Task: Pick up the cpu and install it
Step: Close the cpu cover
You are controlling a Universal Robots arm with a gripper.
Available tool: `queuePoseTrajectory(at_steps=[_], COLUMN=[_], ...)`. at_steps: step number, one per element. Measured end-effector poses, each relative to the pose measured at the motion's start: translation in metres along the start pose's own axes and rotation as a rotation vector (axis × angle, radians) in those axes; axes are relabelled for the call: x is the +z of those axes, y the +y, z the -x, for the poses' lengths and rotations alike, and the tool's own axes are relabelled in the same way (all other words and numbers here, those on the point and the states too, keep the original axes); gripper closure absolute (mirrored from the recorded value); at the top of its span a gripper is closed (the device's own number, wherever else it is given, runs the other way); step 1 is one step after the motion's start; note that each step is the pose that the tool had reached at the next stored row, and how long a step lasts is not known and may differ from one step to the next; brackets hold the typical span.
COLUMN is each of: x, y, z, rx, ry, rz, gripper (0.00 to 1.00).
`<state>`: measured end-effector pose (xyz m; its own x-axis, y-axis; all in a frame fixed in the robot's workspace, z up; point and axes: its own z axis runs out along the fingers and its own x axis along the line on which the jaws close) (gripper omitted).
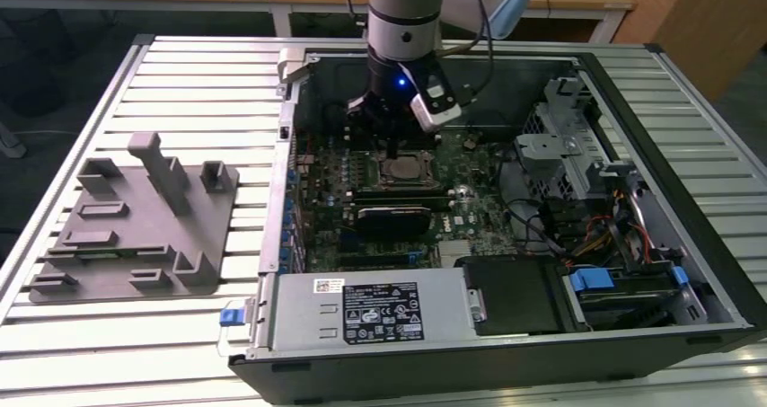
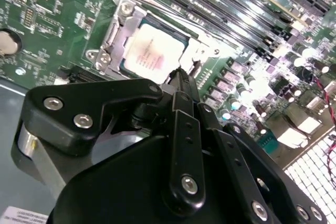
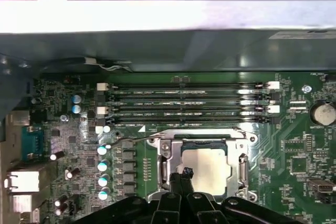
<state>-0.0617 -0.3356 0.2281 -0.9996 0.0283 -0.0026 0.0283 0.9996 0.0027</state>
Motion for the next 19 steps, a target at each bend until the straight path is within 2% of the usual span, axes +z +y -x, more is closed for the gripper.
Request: queuePoseTrajectory(at_steps=[10, 14, 19], x=[0.0001, -0.0008, -0.0094], y=[0.0007, 0.0008, 0.0007], z=[0.0247, 0.0268, 0.0268], rx=[0.0, 0.0, 0.0], ry=[0.0009, 0.0011, 0.001], rz=[-0.0001, -0.0001, 0.0], gripper=[0.89, 0.89, 0.89])
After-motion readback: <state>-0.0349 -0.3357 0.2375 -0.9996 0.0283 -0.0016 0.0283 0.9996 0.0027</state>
